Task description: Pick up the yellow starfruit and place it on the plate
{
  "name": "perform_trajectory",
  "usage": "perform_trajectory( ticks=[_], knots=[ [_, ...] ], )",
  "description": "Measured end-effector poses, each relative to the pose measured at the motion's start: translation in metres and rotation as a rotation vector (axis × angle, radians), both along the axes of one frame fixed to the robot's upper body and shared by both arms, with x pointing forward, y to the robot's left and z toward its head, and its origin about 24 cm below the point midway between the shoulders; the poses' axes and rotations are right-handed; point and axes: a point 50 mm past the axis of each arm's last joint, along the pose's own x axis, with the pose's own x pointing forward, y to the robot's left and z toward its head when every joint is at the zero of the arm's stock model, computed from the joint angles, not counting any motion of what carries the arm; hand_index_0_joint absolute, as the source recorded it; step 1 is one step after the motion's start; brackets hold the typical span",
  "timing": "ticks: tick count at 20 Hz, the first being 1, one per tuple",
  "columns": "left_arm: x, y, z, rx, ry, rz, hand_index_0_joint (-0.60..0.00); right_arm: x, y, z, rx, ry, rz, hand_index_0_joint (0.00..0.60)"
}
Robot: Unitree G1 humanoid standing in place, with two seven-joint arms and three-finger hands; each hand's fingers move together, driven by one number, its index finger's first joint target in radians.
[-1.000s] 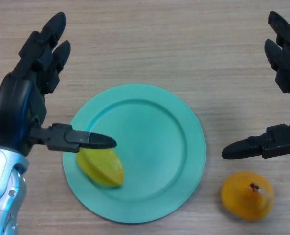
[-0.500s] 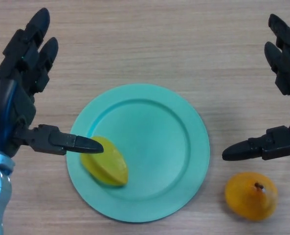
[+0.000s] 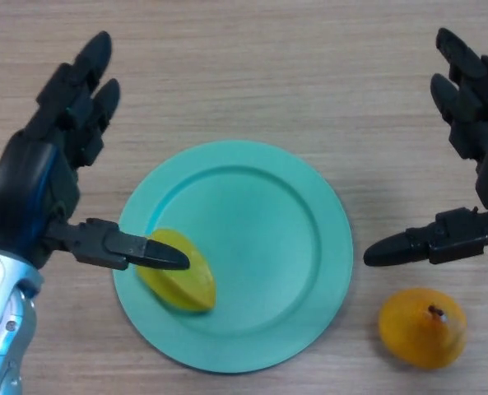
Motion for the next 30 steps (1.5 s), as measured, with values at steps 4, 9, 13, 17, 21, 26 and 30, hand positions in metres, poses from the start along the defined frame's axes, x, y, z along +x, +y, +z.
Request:
perform_trajectory(
  ticks=[4, 9, 13, 17, 21, 26, 30],
  knots=[
    [0.004, -0.002, 0.008, -0.014, -0.031, 0.002, 0.0, 0.001, -0.001, -0.001, -0.01, 0.005, -0.001, 0.0],
    [0.008, -0.001, 0.007, -0.018, -0.026, 0.015, 0.0, 0.005, -0.004, 0.0, -0.017, -0.018, 0.001, 0.0],
    [0.007, -0.002, 0.011, -0.019, -0.033, 0.014, 0.0, 0.006, -0.003, 0.005, -0.017, -0.049, 0.01, 0.0],
    [0.002, -0.003, 0.012, -0.014, -0.022, 0.013, 0.0, 0.005, -0.003, 0.006, -0.017, -0.053, 0.011, 0.0],
    [-0.004, -0.003, 0.012, -0.012, -0.026, 0.013, 0.0, 0.0, 0.0, 0.01, 0.013, -0.069, 0.036, 0.0],
    [-0.02, -0.002, 0.018, -0.015, -0.026, 0.025, 0.0, -0.008, 0.0, 0.011, 0.012, -0.027, 0.024, 0.0],
    [-0.028, -0.004, 0.016, -0.049, 0.008, 0.005, 0.0, -0.017, 0.001, 0.013, 0.014, -0.022, 0.023, 0.0]
  ],
)
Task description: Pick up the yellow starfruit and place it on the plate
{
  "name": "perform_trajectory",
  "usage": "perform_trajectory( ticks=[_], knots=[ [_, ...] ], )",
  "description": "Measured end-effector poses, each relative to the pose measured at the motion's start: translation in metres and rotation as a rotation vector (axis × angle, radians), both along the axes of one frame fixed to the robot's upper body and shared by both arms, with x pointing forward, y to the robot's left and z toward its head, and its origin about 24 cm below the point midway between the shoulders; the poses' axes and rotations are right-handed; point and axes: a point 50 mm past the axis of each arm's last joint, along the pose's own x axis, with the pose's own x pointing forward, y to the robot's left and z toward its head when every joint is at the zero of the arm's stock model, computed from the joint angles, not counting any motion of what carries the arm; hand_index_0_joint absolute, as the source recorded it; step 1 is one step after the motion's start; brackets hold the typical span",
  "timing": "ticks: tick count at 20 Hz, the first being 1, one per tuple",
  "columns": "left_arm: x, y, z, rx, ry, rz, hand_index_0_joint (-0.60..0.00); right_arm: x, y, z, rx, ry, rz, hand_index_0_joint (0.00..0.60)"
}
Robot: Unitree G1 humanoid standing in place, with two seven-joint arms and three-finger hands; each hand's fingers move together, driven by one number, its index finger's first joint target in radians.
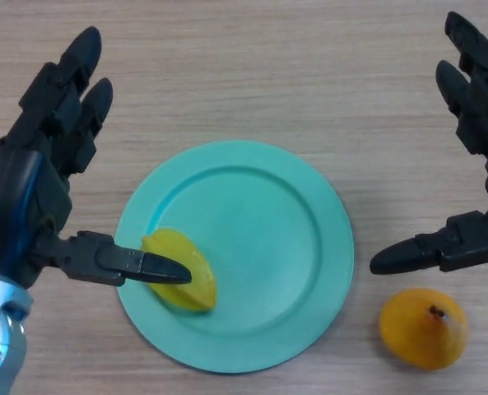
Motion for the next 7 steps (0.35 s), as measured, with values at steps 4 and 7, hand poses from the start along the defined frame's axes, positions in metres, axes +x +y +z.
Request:
perform_trajectory(
  ticks=[4, 7],
  knots=[
    [-0.0026, 0.0, -0.0019, 0.002, 0.01, 0.007, 0.0, -0.0072, -0.0011, 0.0043, 0.001, -0.002, -0.01, 0.0],
    [-0.0017, 0.0038, -0.0027, 0.014, 0.015, 0.017, 0.0, -0.0103, -0.0023, 0.0059, -0.001, -0.012, -0.016, 0.0]
  ],
)
